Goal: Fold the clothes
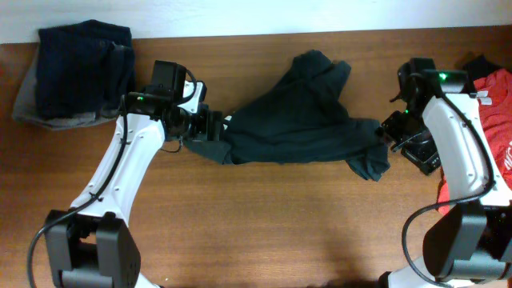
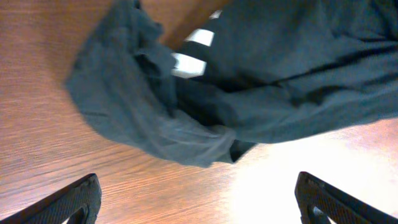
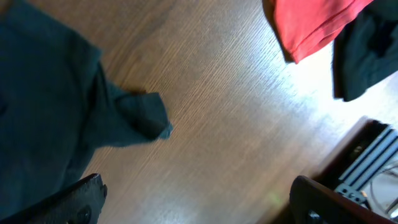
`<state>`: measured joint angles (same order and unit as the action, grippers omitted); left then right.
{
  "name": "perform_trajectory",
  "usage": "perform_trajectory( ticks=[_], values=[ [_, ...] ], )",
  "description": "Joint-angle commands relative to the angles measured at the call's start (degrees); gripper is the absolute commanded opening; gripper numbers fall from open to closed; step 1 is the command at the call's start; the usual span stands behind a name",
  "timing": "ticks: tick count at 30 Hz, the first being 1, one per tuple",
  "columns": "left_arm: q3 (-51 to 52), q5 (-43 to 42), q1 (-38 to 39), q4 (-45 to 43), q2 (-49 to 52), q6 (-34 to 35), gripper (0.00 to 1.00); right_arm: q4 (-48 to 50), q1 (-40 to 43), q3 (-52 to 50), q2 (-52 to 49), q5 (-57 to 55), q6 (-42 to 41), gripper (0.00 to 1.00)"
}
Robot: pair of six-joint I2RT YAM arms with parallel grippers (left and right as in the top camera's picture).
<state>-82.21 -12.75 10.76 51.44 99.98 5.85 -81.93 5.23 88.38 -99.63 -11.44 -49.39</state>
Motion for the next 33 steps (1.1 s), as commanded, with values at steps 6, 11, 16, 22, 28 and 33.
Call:
perform_trajectory(
  ticks=[6, 11, 16, 22, 28, 33],
  values=[
    [-1.38, 1.68, -0.04, -2.47, 4.48, 20.46, 0.99, 7.52, 8.48, -10.69, 0.26, 8.57, 1.09, 0.98],
    [-1.38, 5.68, -0.04, -1.88, 8.02, 26.58, 0.99, 8.5, 9.51, -12.48, 0.26, 9.51, 1.38, 0.99],
    [-1.38, 7.41, -0.04, -2.21, 10.23, 28.7, 0.99, 8.74, 8.96, -12.48, 0.26, 9.53, 1.57, 0.99],
    [-1.38, 7.63, -0.04, -3.78, 13.29, 29.35, 0.89, 8.66, 8.96, -12.55, 0.26, 10.86, 2.64, 0.99],
    [-1.4, 6.58, -0.04, -3.76, 14.01, 29.31, 0.49, 8.79, 8.98, -12.92, 0.26, 10.8, 3.06, 0.99],
    [-1.62, 6.58, -0.04, -2.8, 14.01, 29.29, 0.03, 8.9, 8.98, -12.92, 0.26, 10.78, 3.08, 0.7]
  ],
)
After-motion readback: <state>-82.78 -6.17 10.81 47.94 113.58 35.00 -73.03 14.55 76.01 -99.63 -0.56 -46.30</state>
